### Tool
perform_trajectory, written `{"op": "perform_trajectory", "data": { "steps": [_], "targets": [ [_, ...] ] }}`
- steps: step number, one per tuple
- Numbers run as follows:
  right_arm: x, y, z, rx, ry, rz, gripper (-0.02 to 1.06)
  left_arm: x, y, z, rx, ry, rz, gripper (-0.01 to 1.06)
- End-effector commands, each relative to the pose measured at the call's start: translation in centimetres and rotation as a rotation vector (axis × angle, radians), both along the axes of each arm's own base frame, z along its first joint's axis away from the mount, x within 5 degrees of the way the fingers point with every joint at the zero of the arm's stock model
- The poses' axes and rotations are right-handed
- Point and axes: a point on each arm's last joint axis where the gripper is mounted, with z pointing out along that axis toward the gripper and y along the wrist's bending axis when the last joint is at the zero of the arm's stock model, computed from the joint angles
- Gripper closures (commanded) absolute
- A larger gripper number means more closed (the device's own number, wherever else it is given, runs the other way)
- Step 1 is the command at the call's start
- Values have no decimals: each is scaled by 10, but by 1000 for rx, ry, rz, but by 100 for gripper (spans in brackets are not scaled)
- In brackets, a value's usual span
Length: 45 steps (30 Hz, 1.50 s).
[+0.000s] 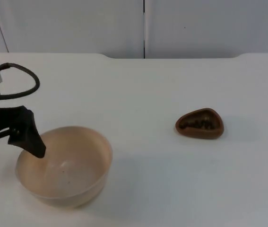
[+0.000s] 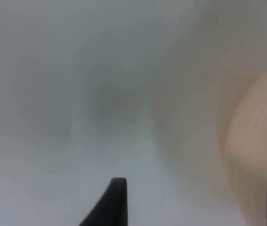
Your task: Pick up the bowl with the left hand and pour the coffee beans from the cup into the bowl with the right hand.
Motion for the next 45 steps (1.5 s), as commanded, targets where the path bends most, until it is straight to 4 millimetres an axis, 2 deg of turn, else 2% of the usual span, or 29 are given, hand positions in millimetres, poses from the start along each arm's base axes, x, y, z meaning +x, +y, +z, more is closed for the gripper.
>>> {"op": "perform_trajectory", "data": {
  "steps": [1,4,12,18,26,30,35,36,45],
  "targets": [
    [1,0,-1,-7,-4,-6,-1,-1,3,0,-28,0,10,4],
    [1,0,-1,-7,-4,-6,-1,0,4,0,-31,-4,23,4],
    [1,0,-1,-7,-4,-6,-1,4,-11,-8,9,-24,12,4],
    [1,0,-1,-7,-4,-6,-1,5,-8,-22,20,13,25,4],
    [1,0,-1,-7,-4,-6,-1,7,-7,-23,33,-4,35,6],
    [1,0,-1,-7,-4,-6,-1,7,-7,-23,34,-5,33,12],
    [1,0,-1,-7,-4,-6,-1,7,-7,-23,29,-6,43,35],
    [1,0,-1,-7,-4,-6,-1,7,-7,-23,29,-6,43,35],
    [1,0,-1,-7,-4,-6,-1,8,-8,-22,14,-7,64,65]
  ]
}}
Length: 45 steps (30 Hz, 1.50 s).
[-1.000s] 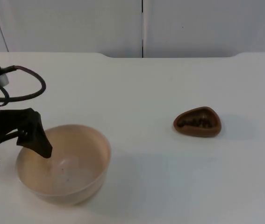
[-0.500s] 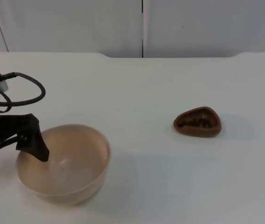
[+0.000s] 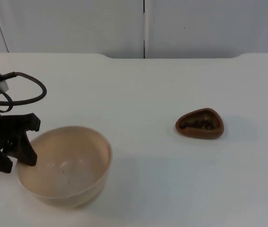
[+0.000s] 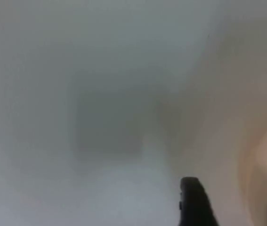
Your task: Pick up the bowl with the left hand and pour the coffee beans from the cup into the bowl with the right hand.
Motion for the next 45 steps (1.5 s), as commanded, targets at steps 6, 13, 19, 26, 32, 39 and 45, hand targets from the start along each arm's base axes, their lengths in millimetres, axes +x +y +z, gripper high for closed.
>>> {"op": "perform_trajectory", "data": {
  "steps": [6,13,19,26,32,39,45],
  "targets": [
    [1,0,-1,-7,-4,-6,-1,0,-1,0,-13,0,28,88],
    [1,0,-1,-9,-4,-7,-1,0,-1,0,-17,3,28,105],
    [1,0,-1,-9,-4,-7,-1,-1,-2,4,-26,1,26,105],
    [1,0,-1,-11,-4,-6,-1,5,-5,29,-59,-48,45,105],
    [1,0,-1,-11,-4,-6,-1,6,-10,38,-58,-32,26,105],
    [1,0,-1,-11,-4,-6,-1,4,-53,42,18,-35,-98,105],
    [1,0,-1,-11,-4,-6,-1,4,-88,53,111,-62,-192,105]
  ]
}}
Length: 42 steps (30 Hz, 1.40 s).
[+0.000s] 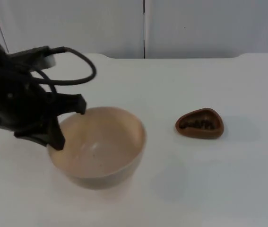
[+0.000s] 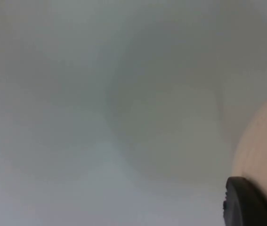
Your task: Pick up the bowl with the left hand and pour the coffee beans from the cup into the bowl with the right hand.
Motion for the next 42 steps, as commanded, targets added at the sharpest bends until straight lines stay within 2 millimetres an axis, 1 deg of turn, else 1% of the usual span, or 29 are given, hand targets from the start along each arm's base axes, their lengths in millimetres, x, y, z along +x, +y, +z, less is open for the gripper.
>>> {"op": "perform_trajectory", "data": {
  "steps": [1,2,6,9,33,42],
  "targets": [
    [1,0,-1,-11,-4,-6,-1,-1,-20,11,58,-37,-50,105],
    [1,0,-1,-11,-4,-6,-1,-1,-20,11,58,-37,-50,105],
    [1,0,-1,-11,-4,-6,-1,-2,-41,19,62,-70,-102,105],
    [1,0,-1,-11,-4,-6,-1,-3,-47,21,58,-79,-117,105],
    [1,0,-1,-5,-4,-2,-1,-3,-47,21,57,-76,-117,105],
    [1,0,-1,-4,-6,-2,-1,-4,-49,21,28,-64,-90,105]
  ]
}}
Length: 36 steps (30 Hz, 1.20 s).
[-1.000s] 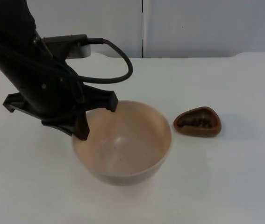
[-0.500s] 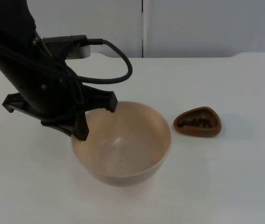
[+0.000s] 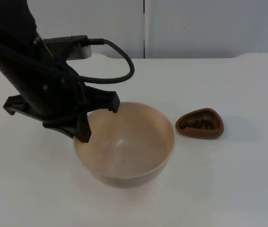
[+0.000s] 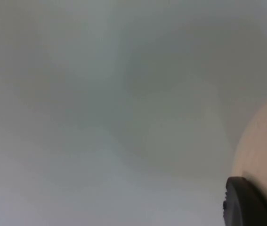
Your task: Pick up the bowl with the left hand and pour the coffee beans from the cup into the bowl with the right hand.
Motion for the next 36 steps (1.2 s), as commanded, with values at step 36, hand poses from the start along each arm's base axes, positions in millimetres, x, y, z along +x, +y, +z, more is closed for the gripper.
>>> {"op": "perform_trajectory", "data": {
  "steps": [36],
  "targets": [
    [207,14,123,3,230,13,-1,-3,-3,6,-33,21,20,105]
  ]
}}
